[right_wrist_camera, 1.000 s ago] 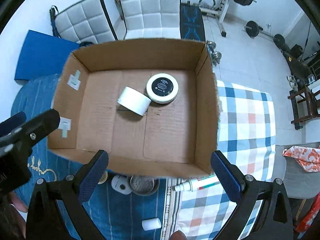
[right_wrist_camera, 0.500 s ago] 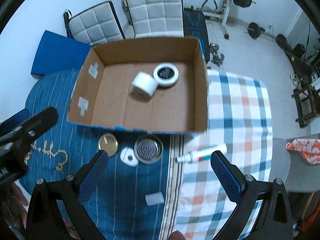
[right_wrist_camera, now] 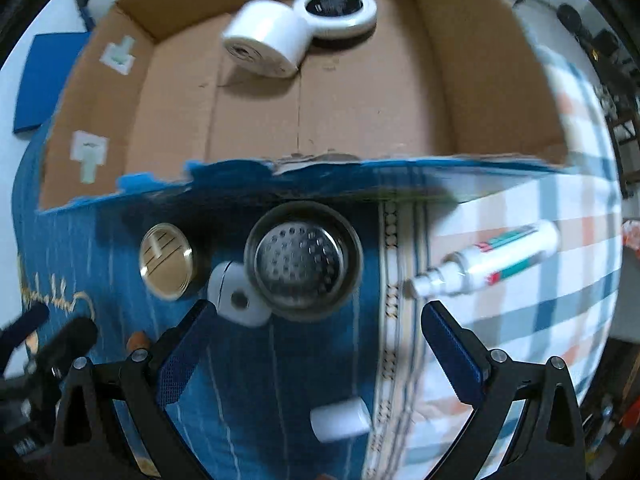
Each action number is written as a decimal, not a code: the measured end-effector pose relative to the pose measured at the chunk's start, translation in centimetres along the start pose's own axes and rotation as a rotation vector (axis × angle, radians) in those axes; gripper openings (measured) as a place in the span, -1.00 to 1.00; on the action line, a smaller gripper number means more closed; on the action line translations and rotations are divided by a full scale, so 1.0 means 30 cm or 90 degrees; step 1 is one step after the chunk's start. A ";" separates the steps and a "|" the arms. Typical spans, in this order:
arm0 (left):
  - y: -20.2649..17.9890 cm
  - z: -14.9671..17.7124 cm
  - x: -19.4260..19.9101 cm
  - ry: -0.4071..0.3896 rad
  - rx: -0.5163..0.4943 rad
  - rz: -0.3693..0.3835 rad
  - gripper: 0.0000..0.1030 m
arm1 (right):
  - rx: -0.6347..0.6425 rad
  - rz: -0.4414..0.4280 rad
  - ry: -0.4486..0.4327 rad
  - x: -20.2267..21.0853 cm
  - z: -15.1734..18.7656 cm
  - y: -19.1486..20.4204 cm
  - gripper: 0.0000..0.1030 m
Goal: Organize rigid objects
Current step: 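Move both tools back out of the box toward the remaining items, then grasp the gold tin lid with the left tool while the right tool grasps the metal strainer cup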
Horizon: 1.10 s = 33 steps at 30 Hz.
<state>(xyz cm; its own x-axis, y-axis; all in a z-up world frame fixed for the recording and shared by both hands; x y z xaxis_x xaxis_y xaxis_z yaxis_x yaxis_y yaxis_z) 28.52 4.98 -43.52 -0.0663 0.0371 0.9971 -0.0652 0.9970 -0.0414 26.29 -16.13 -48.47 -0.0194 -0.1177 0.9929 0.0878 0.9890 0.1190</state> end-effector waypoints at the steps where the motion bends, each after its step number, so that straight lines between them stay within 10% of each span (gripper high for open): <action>1: 0.003 -0.004 -0.020 0.006 0.001 0.000 0.99 | -0.006 -0.001 0.003 -0.021 -0.006 0.000 1.00; 5: -0.003 -0.028 -0.098 0.031 0.007 0.005 0.97 | -0.032 -0.014 0.014 -0.099 -0.025 0.009 1.00; 9: -0.019 -0.049 -0.154 0.048 0.015 0.020 0.95 | -0.051 -0.013 0.040 -0.168 -0.031 0.016 0.48; 25: -0.139 -0.045 -0.294 0.089 -0.022 0.023 0.94 | -0.011 0.049 0.077 -0.186 0.100 -0.029 0.39; 28: -0.158 -0.051 -0.296 0.086 -0.032 0.010 0.27 | -0.010 0.051 0.078 -0.194 0.114 -0.020 0.39; 33: -0.170 -0.019 -0.281 0.080 -0.041 -0.002 0.22 | -0.005 0.052 0.082 -0.197 0.105 -0.015 0.38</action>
<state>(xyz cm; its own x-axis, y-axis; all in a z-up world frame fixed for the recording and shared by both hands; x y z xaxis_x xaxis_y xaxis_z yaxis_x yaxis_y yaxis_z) 29.96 -0.40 -51.68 0.0592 0.0377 0.9975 -0.0004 0.9993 -0.0378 23.23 -15.60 -54.41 0.1163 -0.0472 0.9921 0.0913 0.9951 0.0366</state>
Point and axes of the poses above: each gripper's, at about its wrist camera, not at the fingertips, and x roughly against the way its jaws point, y to its left, z to its underside, the point moved 3 cm from there along -x, roughly the way its jaws point
